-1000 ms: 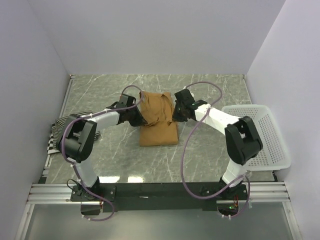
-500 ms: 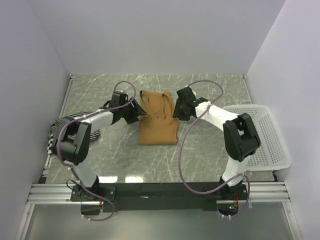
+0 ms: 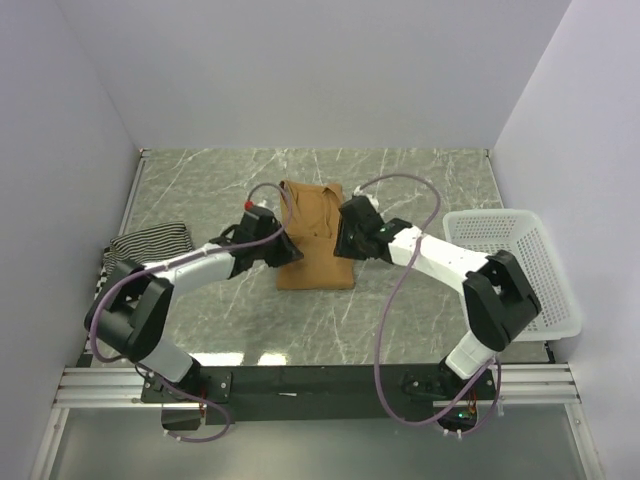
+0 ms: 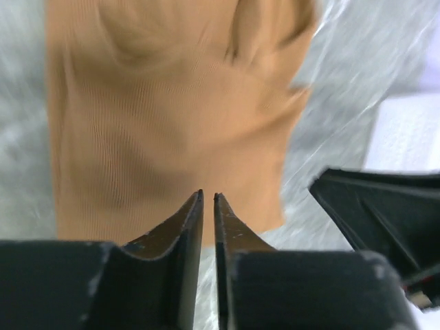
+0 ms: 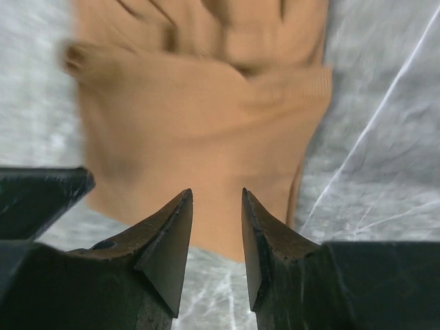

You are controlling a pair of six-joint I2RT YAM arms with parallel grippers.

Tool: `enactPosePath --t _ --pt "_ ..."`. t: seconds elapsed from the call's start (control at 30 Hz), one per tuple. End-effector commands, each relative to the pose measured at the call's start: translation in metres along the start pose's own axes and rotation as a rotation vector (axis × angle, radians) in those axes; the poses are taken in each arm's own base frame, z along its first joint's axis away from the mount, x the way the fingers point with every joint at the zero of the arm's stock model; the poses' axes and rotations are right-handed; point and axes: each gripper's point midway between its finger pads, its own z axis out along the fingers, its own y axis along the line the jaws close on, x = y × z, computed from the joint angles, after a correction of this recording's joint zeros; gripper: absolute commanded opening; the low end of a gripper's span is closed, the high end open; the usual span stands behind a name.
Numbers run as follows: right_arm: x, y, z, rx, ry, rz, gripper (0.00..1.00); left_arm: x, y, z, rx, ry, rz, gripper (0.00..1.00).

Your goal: Fold and stack the tank tops

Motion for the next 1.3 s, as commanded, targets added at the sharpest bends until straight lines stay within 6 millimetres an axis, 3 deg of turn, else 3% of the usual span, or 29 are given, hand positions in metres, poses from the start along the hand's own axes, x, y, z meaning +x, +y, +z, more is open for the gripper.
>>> enactPosePath --t 0.0,0.13,0.33,0.5,0.6,0.67,0.73,0.8,0.9,1.07,1.27 --pt "0.029 -0.012 0.022 0.032 0.054 0.012 0.41 0.023 0.014 0.014 -0.011 0.024 -0.017 0.16" --pt "0.072 -0.037 0.035 0.077 0.137 0.01 0.41 0.05 0.039 0.019 -0.065 0.051 -0.048 0.15" --pt "0.1 -0.055 0.035 0.109 0.192 -0.025 0.41 0.072 0.059 0.009 -0.11 0.058 -0.061 0.15" --pt "0.098 -0.061 0.024 0.123 0.179 -0.032 0.41 0.071 0.058 0.0 -0.11 0.052 -0.037 0.17" --pt "0.082 -0.06 0.009 0.118 0.127 -0.019 0.45 0.06 0.042 -0.01 -0.071 0.024 -0.001 0.28" --pt "0.069 -0.06 -0.003 0.097 0.087 0.01 0.48 0.051 0.034 -0.018 -0.06 -0.012 0.013 0.43" --pt "0.064 -0.061 -0.015 0.078 0.06 0.04 0.5 0.048 0.038 -0.031 -0.084 -0.027 0.012 0.48" --pt "0.071 -0.064 -0.02 0.066 0.063 0.06 0.5 0.051 0.043 -0.043 -0.095 -0.029 -0.006 0.5" --pt "0.082 -0.054 -0.028 -0.026 0.07 0.108 0.5 0.054 0.058 -0.051 -0.123 -0.066 -0.062 0.51" --pt "0.099 -0.039 -0.029 -0.111 0.101 0.177 0.5 0.072 0.078 -0.052 -0.115 -0.047 -0.114 0.51" --pt "0.107 -0.028 -0.021 -0.14 0.114 0.213 0.5 0.079 0.077 -0.047 -0.063 -0.034 -0.121 0.55"
